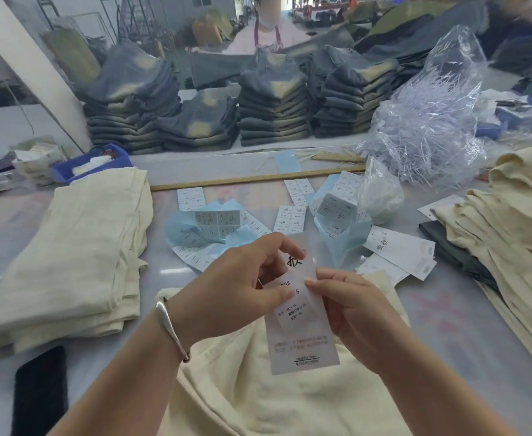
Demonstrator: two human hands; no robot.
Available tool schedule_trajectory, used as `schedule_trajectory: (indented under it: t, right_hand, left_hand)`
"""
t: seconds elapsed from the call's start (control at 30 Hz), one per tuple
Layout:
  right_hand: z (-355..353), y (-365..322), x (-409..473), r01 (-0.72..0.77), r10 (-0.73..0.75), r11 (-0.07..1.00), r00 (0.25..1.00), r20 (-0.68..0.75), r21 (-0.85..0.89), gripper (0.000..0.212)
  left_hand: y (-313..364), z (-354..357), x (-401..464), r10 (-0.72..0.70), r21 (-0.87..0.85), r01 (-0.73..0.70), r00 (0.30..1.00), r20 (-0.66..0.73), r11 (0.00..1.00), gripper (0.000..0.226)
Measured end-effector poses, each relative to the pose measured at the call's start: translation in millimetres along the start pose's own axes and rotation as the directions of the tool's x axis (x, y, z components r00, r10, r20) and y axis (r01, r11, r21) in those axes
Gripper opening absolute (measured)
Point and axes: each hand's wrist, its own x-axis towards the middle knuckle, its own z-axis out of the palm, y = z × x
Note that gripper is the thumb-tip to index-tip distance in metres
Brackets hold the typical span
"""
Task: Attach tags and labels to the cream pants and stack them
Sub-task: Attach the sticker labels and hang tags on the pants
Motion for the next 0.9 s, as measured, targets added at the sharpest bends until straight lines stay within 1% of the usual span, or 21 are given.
schedule_trajectory:
  t: [0.07,0.13,0.27,0.37,0.43,0.53,0.6,0.7,0.73,0.8,0.87,0.9]
  right_hand:
    - [5.8,0.7,-1.9,-0.003,0.005,1.000,0.999,-0.053,0.027,0.030]
    - [11.8,0.9,-3.4,0.007,-0.005,1.000,0.996,-0.090,0.017,0.026]
    - [19.8,-0.5,-7.2,-0.005,0.003,1.000,0.988,-0.154,-0.009,0.028]
    - [23.4,-2.2,-9.2,-0.011,0.010,1.000,0.980,-0.199,-0.001,0.026]
    - [24.6,-3.0,-9.8,0.000,-0.002,1.000,0.981,-0.196,-0.007,0.027]
    - [27.7,-2.9,-10.4,0.030,-0.034,0.999,0.986,-0.162,-0.032,0.033]
    - [29.2,-2.5,-9.7,0.048,-0.050,0.999,0.985,-0.165,-0.020,0.031]
    - [29.5,-7.2,-9.1,0.090,-0.090,0.996,0.983,-0.159,-0.007,0.031]
    - [29.1,-9.9,-9.1,0.102,-0.100,0.995,0.983,-0.153,0.006,0.031]
    - [27.6,-14.8,-9.0,0.113,-0.108,0.993,0.984,-0.145,0.026,0.028]
    - [26.1,-17.4,-8.9,0.113,-0.108,0.993,0.982,-0.153,0.021,0.027]
    - [25.7,-17.9,-8.7,0.112,-0.108,0.994,0.982,-0.152,0.018,0.027]
  left_hand:
    - [0.4,-2.0,-3.6,-0.006,0.005,0.006,1.000,0.002,1.000,0.030]
    - [1.1,-3.2,-7.1,-0.003,0.008,0.003,1.000,0.006,1.000,0.030]
    - [1.0,-4.5,-8.7,-0.011,0.006,0.011,1.000,-0.016,1.000,0.029]
    - [-0.3,-4.4,-8.1,-0.017,0.042,0.018,1.000,-0.023,0.999,0.035]
    - [0.4,-2.5,-7.9,0.006,0.122,-0.002,0.999,-0.038,0.993,0.039]
    - [3.0,1.5,-7.2,0.048,0.316,-0.011,0.993,-0.108,0.949,0.044]
    - [3.9,4.6,-7.6,0.075,0.415,0.000,0.983,-0.166,0.910,0.052]
    - [3.4,9.7,-8.6,0.180,0.525,-0.031,0.955,-0.236,0.851,0.067]
    - [1.9,9.5,-8.4,0.194,0.547,-0.021,0.946,-0.260,0.837,0.075]
    - [-2.8,5.7,-7.5,0.147,0.512,0.046,0.932,-0.330,0.858,0.093]
    - [-9.1,3.0,-7.4,0.059,0.380,0.107,0.914,-0.401,0.919,0.106]
    - [-11.4,3.6,-7.9,0.007,0.289,0.128,0.906,-0.424,0.949,0.108]
